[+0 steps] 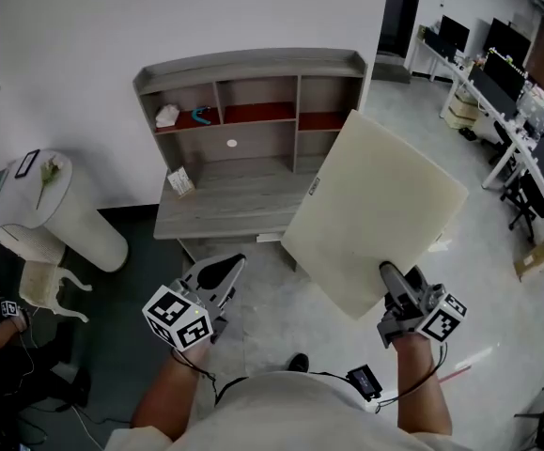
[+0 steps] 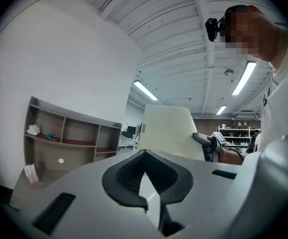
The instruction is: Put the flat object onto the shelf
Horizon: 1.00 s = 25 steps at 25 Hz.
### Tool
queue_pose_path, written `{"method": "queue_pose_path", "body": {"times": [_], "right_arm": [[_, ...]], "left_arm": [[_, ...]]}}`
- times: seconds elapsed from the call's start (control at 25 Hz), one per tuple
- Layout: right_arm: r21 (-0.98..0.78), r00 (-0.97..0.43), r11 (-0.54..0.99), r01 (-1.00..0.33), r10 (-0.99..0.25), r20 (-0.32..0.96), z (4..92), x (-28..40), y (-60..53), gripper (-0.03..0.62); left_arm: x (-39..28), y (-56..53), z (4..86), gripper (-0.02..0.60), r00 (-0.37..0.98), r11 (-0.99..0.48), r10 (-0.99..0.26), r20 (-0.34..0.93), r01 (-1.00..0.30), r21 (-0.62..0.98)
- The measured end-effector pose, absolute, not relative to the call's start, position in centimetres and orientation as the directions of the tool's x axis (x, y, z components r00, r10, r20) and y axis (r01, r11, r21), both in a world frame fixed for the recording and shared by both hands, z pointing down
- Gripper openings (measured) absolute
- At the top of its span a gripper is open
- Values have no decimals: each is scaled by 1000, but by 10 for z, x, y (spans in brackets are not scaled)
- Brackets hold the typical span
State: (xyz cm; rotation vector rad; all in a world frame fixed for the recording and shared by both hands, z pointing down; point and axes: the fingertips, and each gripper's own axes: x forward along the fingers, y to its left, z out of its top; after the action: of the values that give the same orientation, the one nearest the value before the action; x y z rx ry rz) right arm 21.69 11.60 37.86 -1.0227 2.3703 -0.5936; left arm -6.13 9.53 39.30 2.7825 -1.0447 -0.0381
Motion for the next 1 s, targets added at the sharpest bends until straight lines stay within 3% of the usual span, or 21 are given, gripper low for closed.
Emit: {"method": "queue_pose_path", "body": {"times": [0.48,1.0], "right_arm": [[-570,-587,608,-553,-770,-251,386,275,76,313],[-530,-587,606,-593,-776,-231,381,265,10,313]], "left_arm": [[0,48,401,15,771,-756,-634,53,-633,168],[8,-31,408,15,809,-793,-586,48,-585,168]]}}
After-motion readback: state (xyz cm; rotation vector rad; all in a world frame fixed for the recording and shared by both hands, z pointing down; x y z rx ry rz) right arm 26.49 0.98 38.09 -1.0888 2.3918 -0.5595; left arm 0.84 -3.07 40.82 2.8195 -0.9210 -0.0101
